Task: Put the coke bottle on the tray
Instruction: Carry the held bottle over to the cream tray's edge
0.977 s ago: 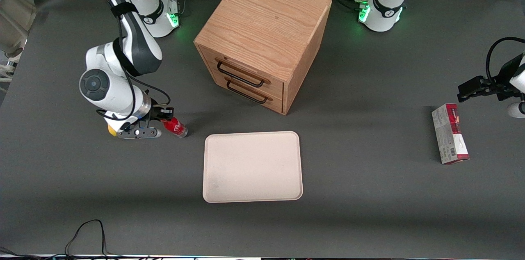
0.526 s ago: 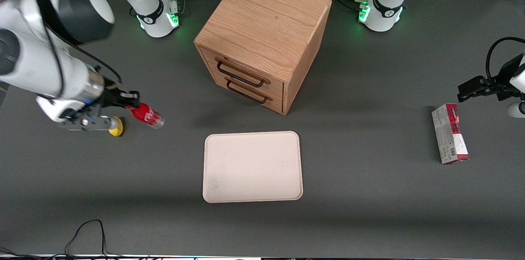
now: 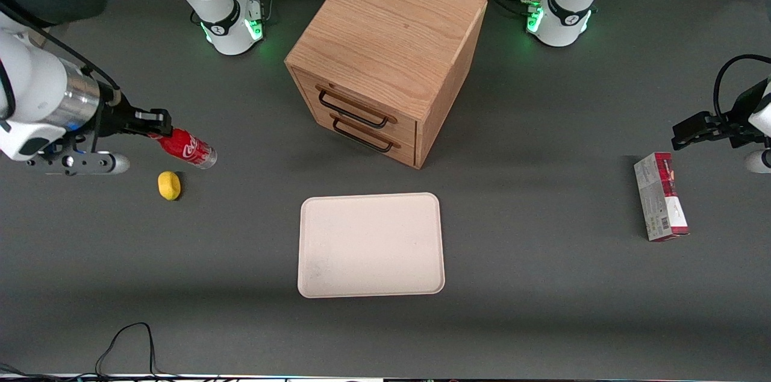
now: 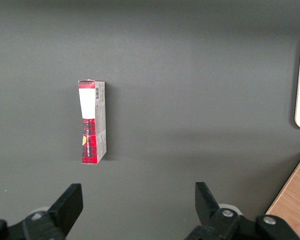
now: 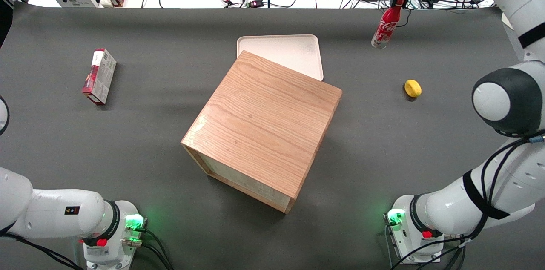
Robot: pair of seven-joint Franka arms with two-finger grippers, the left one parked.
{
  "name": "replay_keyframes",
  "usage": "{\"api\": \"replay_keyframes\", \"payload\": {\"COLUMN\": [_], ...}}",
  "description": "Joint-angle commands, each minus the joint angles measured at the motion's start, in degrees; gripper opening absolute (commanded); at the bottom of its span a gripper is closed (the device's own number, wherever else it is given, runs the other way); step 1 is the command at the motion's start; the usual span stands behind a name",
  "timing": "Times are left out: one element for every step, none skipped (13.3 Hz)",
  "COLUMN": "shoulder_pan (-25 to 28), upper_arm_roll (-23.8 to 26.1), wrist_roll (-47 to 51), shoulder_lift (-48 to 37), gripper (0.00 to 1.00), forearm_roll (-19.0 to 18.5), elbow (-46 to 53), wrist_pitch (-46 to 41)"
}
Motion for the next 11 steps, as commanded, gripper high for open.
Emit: {"api": "replay_keyframes", "payload": {"shoulder_pan": [0.31, 0.83, 0.92, 1.01, 1.18, 2.14, 2.76, 3.20, 4.08, 4.69, 4.96], "upper_arm_roll": [0.52, 0.78, 2.27, 3.93, 4.65, 4.65, 4.48, 4.48, 4.57, 4.57, 4.57], "wrist_roll": [3.41, 6.82, 9.99, 13.32, 17.36, 19.66, 21.16, 24.05, 26.43, 28.63, 30.22], "shoulder_lift": [7.50, 11.01, 14.96, 17.87, 20.17, 22.10, 24.04, 25.71, 27.12, 28.44, 29.67], "gripper": [0.00, 0.00, 0.00, 0.00, 0.00, 0.00, 0.00, 0.00, 0.00, 0.00, 0.00], "forearm_roll": [-0.04, 0.05, -0.03, -0.12, -0.38, -0.56, -0.65, -1.26, -3.00, -3.72, -3.81], "elbow": [9.72, 12.63, 15.18, 16.34, 16.61, 16.61, 16.70, 16.61, 16.70, 16.70, 16.70], "wrist_pitch": [-1.97, -1.01, 0.82, 3.89, 8.44, 12.23, 15.31, 18.65, 21.03, 23.58, 25.78]}}
